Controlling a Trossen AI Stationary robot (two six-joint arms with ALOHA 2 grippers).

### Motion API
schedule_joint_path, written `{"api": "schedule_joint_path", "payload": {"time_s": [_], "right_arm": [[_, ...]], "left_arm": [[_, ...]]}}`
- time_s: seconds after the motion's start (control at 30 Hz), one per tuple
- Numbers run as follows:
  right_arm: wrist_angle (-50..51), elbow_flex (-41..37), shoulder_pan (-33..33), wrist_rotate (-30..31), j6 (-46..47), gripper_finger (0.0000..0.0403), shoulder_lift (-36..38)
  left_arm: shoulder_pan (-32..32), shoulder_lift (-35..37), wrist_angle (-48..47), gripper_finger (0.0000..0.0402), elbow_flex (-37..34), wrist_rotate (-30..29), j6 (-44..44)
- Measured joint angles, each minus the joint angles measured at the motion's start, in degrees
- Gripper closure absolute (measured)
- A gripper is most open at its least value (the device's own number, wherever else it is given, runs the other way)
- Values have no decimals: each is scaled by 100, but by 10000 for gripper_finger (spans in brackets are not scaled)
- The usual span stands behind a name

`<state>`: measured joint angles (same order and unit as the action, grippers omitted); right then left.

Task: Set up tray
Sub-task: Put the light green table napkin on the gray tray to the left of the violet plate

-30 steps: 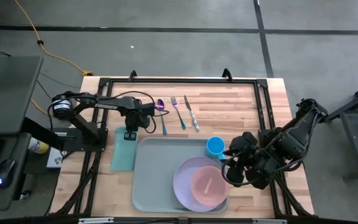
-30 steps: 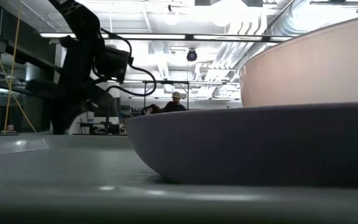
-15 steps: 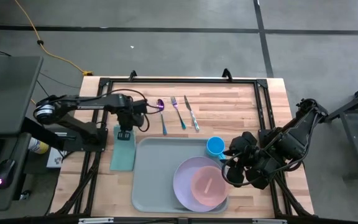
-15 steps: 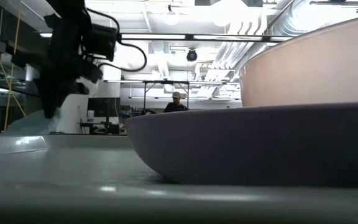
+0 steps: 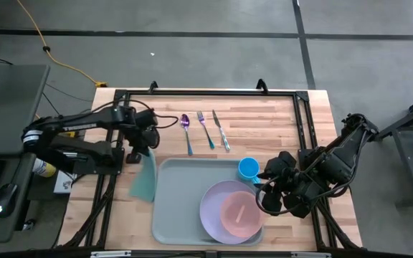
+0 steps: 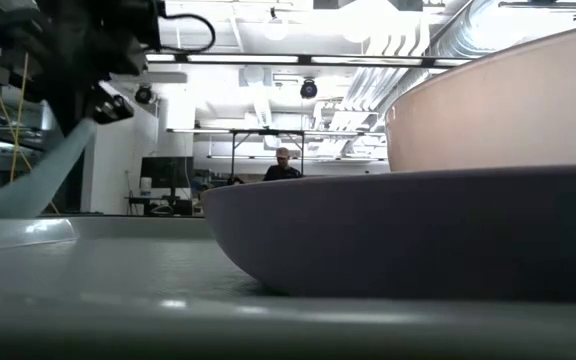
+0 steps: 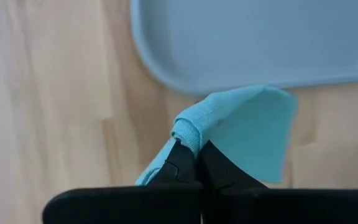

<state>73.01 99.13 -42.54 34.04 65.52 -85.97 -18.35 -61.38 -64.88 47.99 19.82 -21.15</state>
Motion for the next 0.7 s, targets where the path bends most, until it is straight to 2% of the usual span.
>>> {"api": "schedule_joint_path", "payload": {"time_s": [0.37,0.57,0.7], "right_arm": [[2,0,0,2,-24,272,0],[2,0,0,22,-107,272,0],[2,0,1,50,-127,272,0]], "left_arm": [[52,351,131,386,2,1610,88],[709,347,953,386,2,2194,700],[1231,299,1599,386,4,2127,1452]]}}
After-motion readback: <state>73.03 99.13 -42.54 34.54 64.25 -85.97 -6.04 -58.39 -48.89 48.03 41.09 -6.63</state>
